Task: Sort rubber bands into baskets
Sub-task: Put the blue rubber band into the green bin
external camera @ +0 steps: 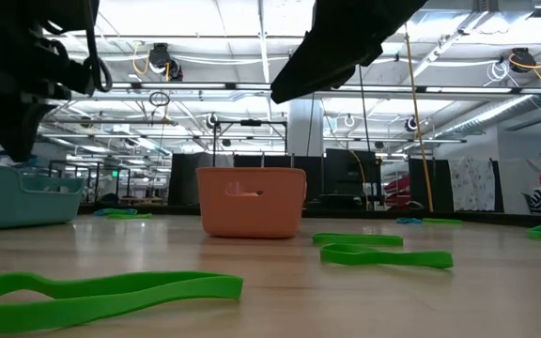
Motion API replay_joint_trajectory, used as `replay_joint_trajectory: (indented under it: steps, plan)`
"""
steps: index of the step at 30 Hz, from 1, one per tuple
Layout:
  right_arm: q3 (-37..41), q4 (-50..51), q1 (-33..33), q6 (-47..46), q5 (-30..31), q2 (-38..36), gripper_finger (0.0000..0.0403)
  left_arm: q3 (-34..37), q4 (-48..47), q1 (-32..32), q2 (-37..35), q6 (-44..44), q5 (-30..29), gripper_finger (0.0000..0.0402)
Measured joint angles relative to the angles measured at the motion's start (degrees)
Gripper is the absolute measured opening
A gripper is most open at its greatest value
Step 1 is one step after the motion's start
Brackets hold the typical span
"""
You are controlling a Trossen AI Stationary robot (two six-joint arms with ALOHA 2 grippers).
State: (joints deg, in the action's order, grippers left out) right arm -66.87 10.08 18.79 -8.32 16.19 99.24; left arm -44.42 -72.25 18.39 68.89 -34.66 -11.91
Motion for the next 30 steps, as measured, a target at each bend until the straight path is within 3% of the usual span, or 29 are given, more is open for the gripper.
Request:
replay_joint_trajectory:
  steps: [14, 22, 26, 30]
  plan:
    - [0.0, 0.0, 0.0, 0.0, 0.0, 0.0, 0.0153, 0.0, 1.4, 0.1, 0.1, -1.1, 3.5, 0.0134]
    - [0.0, 0.0, 0.0, 0.0, 0.0, 0.0, 0.0153, 0.0, 2.5, 0.5, 0.0, -3.6, 16.8, 0.0137]
    - [0.0, -0.4, 0.0, 0.0, 0.0, 0.0, 0.0153, -0.4, 4.4, 2.0, -0.1, -3.8, 17.0, 0.0137]
    - [0.0, -0.4, 0.0, 0.0, 0.0, 0.0, 0.0153, -3.6, 4.6, 3.3, -0.3, -1.8, 9.9, 0.0137]
